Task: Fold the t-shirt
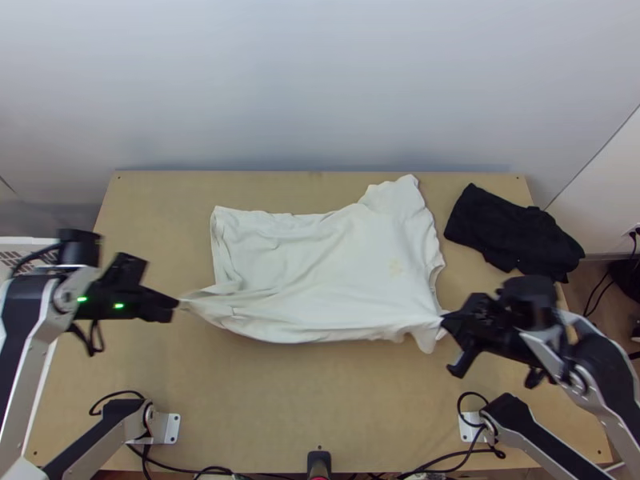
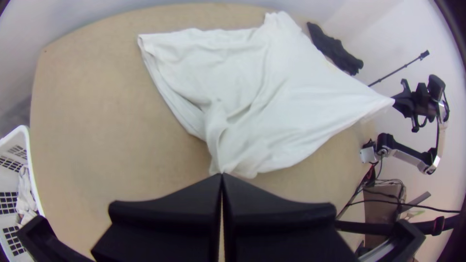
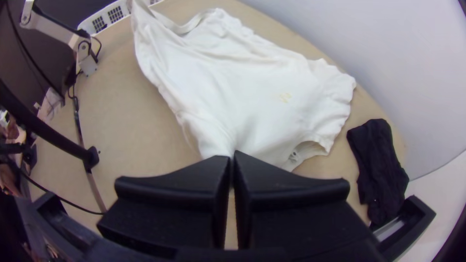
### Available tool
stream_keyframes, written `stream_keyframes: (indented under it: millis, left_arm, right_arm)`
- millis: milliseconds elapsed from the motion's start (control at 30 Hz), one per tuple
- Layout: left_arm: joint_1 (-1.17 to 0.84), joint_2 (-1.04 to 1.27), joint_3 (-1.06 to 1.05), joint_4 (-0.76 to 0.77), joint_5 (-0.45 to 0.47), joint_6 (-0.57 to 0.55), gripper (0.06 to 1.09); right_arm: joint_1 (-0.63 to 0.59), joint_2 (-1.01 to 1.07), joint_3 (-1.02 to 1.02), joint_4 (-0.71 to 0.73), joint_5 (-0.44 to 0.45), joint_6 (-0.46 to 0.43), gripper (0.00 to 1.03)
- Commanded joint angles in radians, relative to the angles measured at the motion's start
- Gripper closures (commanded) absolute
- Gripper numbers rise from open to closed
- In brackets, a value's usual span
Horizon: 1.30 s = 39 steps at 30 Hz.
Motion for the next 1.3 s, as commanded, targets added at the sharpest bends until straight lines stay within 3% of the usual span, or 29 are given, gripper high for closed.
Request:
stream_keyframes:
  millis: [0, 67, 300, 533, 667, 833, 1067, 1133, 1267]
  left_arm:
    - [0.228, -0.077, 0.147, -0.105, 0.085, 0.060, 1.05]
    - [0.293, -0.091, 0.209, -0.122, 0.088, 0.051, 1.05]
    - [0.435, -0.236, 0.327, -0.147, 0.088, 0.023, 1.04]
    - [0.357, -0.216, 0.683, -0.159, 0.133, -0.190, 1.04]
    - [0.101, -0.126, 0.930, -0.159, 0.136, -0.377, 1.05]
    - [0.006, -0.071, 1.085, -0.162, 0.133, -0.391, 1.05]
    - [-0.025, -0.137, 1.129, -0.091, 0.105, -0.435, 1.05]
    - [-0.026, -0.137, 1.115, -0.090, 0.091, -0.417, 1.04]
    - [-0.028, -0.140, 0.950, -0.054, 0.033, -0.322, 1.04]
  right_arm:
    - [-0.050, -0.115, 0.125, -0.022, -0.006, 0.096, 1.00]
    - [-0.061, -0.139, 0.183, -0.017, -0.006, 0.148, 1.00]
    - [-0.096, -0.172, 0.303, 0.050, 0.001, 0.186, 1.00]
    - [-0.148, -0.105, 0.508, 0.158, 0.005, 0.260, 1.00]
    - [-0.185, -0.042, 0.697, 0.170, -0.086, 0.355, 1.00]
    - [-0.254, 0.016, 0.892, 0.153, -0.236, 0.474, 1.00]
    - [-0.382, 0.029, 1.081, 0.139, -0.377, 0.554, 1.00]
    - [-0.414, 0.032, 1.079, 0.142, -0.414, 0.563, 1.00]
    - [-0.435, 0.019, 0.846, 0.191, -0.430, 0.505, 1.00]
